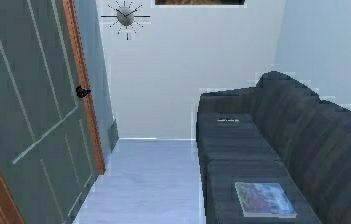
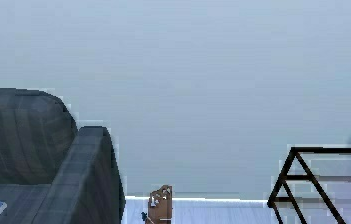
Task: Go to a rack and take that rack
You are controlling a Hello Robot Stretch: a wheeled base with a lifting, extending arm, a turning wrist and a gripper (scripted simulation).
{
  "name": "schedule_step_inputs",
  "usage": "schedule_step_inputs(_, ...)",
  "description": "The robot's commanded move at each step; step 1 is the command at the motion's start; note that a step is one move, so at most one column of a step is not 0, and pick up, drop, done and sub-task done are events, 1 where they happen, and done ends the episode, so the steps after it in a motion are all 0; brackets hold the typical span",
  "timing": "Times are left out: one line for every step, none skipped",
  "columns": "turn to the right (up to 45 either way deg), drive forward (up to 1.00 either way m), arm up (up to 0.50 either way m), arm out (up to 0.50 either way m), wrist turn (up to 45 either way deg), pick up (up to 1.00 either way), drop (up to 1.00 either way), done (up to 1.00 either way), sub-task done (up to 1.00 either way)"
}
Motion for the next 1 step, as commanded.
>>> schedule_step_inputs(0.0,0.00,0.00,0.00,36.0,0.00,0.00,0.00,0.00)
